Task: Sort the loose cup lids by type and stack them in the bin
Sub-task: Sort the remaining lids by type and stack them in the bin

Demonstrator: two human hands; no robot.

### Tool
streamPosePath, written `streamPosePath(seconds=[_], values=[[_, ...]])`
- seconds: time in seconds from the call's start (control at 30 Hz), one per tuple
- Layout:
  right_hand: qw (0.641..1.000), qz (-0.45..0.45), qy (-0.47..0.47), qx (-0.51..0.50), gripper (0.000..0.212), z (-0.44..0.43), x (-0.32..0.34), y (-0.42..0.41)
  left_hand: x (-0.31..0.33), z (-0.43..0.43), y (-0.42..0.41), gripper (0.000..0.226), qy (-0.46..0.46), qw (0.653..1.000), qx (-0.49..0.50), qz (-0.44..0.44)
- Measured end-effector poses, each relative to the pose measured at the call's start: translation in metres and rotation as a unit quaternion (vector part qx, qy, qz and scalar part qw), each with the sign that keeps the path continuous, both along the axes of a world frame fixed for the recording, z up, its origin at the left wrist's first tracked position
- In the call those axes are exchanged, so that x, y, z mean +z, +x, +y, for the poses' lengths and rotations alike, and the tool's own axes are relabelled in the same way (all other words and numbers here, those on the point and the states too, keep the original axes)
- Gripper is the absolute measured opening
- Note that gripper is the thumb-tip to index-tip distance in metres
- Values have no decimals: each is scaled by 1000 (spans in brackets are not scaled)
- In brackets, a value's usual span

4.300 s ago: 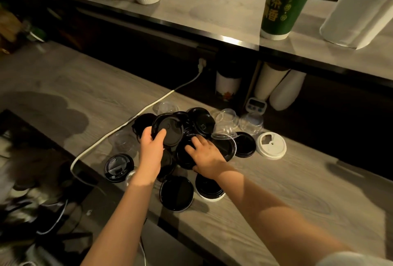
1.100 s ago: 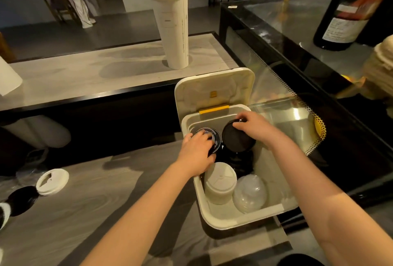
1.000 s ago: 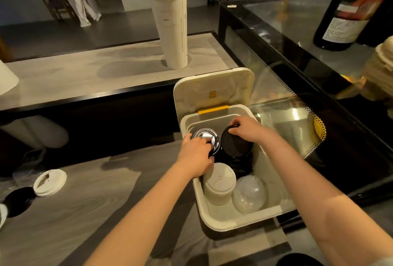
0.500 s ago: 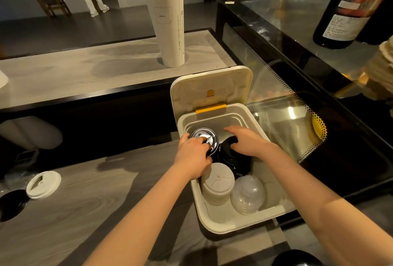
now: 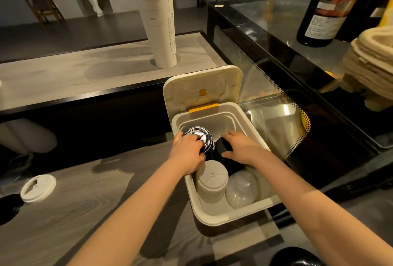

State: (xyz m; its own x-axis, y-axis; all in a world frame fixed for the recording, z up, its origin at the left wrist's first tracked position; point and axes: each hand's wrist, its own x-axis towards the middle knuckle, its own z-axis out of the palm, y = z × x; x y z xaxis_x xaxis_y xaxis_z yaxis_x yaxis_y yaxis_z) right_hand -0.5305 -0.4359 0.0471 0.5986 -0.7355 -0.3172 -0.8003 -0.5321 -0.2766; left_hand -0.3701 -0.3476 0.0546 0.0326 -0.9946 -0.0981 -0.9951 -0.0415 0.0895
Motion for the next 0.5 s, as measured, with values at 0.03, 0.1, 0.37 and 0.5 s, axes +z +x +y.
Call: streamPosePath(seconds=[0.03, 0.1, 0.37, 0.5], values=[[1000, -27, -7, -4, 70, 1, 5, 0, 1, 1, 1, 39, -11, 1000, 1, 14], [996, -79, -32, -7, 67, 5, 15, 3, 6, 5, 6, 38, -49, 998, 14, 41], [962, -219, -151, 61, 55, 43, 54, 71, 36, 73, 65, 44, -132, 973, 173, 74], [959, -211, -140, 127, 55, 79, 56, 127, 39, 122, 105, 47, -120, 959, 252, 48]])
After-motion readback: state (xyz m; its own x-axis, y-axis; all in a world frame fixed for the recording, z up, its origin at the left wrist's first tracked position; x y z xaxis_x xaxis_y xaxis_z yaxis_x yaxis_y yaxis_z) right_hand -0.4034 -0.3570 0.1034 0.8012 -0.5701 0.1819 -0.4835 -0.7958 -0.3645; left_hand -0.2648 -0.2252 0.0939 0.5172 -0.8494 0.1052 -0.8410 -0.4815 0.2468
